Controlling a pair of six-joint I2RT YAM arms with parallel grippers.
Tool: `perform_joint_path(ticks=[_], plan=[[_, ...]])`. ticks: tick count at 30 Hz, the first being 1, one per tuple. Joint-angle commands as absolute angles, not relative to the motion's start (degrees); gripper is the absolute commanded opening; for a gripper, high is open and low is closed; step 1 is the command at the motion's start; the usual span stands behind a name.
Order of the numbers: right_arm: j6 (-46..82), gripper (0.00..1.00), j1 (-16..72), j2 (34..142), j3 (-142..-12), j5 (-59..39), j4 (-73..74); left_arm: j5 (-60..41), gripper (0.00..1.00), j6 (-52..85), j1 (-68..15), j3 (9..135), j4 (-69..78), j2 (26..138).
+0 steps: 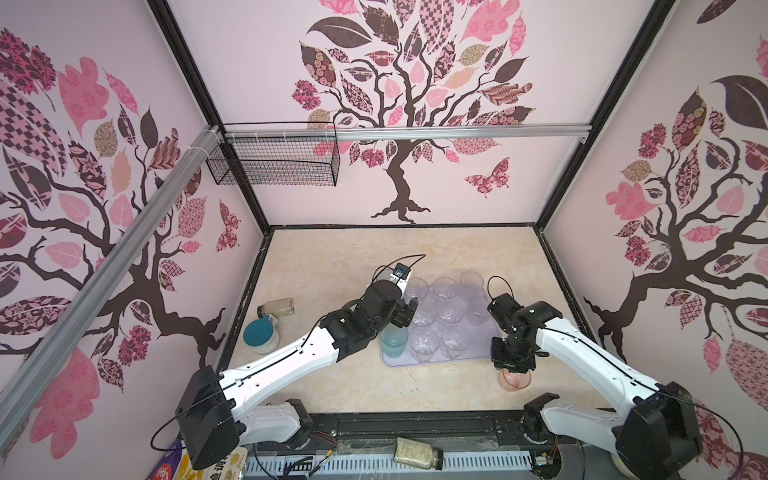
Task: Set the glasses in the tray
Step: 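Grasp the pink glass with the right gripper and lift it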
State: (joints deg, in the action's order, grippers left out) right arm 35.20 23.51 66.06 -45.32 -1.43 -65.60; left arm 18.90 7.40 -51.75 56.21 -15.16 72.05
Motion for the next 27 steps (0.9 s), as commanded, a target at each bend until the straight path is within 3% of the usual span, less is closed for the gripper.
perform_joint_path(ticks=[1, 15, 27], plan=[[36.3, 0.32, 23.8, 67.2, -44.5, -2.0, -63.1, 19.9, 0.79, 5.5, -51.6, 55.6, -13.5, 72.6], [36.8, 0.13, 23.8, 69.8, -43.5, 0.0, -58.9, 21.2, 0.80, 5.8, -51.7, 54.3, -12.7, 74.0], [35.7, 0.06, 23.8, 68.4, -54.8, 6.3, -67.5, 23.7, 0.82, 2.1, -49.6, 54.3, -12.6, 73.2]])
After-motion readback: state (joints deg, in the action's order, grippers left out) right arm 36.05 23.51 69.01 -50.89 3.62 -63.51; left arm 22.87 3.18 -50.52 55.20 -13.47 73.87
